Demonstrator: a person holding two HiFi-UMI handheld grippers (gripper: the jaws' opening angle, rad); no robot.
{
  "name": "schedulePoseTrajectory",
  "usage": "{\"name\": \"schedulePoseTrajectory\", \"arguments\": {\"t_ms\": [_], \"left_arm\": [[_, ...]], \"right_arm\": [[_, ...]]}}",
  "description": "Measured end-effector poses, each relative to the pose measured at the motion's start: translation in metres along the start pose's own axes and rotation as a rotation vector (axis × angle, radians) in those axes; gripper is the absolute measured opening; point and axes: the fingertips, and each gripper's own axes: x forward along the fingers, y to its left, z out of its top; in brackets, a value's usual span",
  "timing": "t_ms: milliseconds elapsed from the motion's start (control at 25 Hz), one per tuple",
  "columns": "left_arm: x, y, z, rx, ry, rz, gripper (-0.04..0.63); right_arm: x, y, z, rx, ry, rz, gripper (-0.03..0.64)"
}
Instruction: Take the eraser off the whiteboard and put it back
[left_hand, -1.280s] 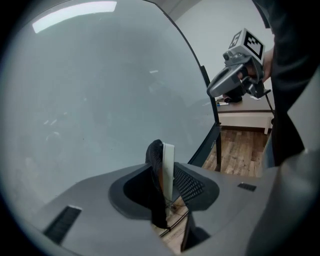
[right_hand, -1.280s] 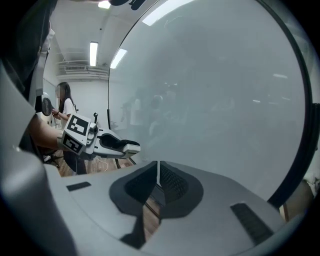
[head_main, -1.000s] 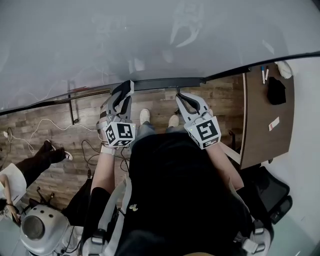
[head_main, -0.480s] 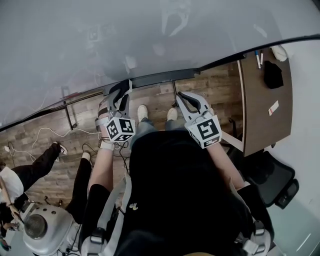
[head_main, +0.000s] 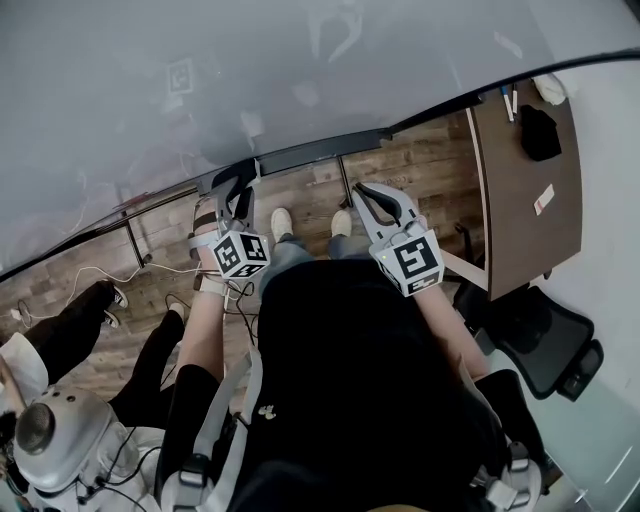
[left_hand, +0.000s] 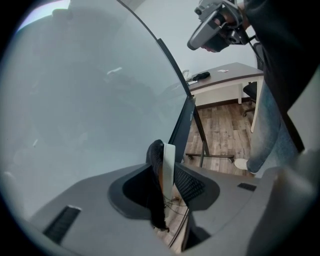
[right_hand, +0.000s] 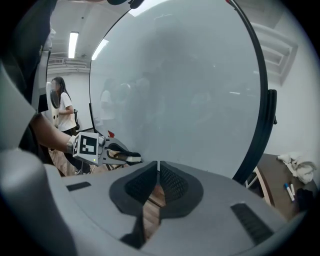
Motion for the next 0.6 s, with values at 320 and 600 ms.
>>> {"name": "schedulePoseTrajectory", "arguments": {"t_ms": [320,600], "left_arm": [[0.007,-0.01,-0.006,0.072,0.031,-0.016,0.156],[0.014,-0.015,-0.014,0.061,0.06,-0.03,0.169]], "right_arm": [[-0.005,0.0,-0.003,0.001,0.002,-0.016,0.028],[-0.007,-0.002,-0.004,0.002,0.005,-0.023,0.028]]}}
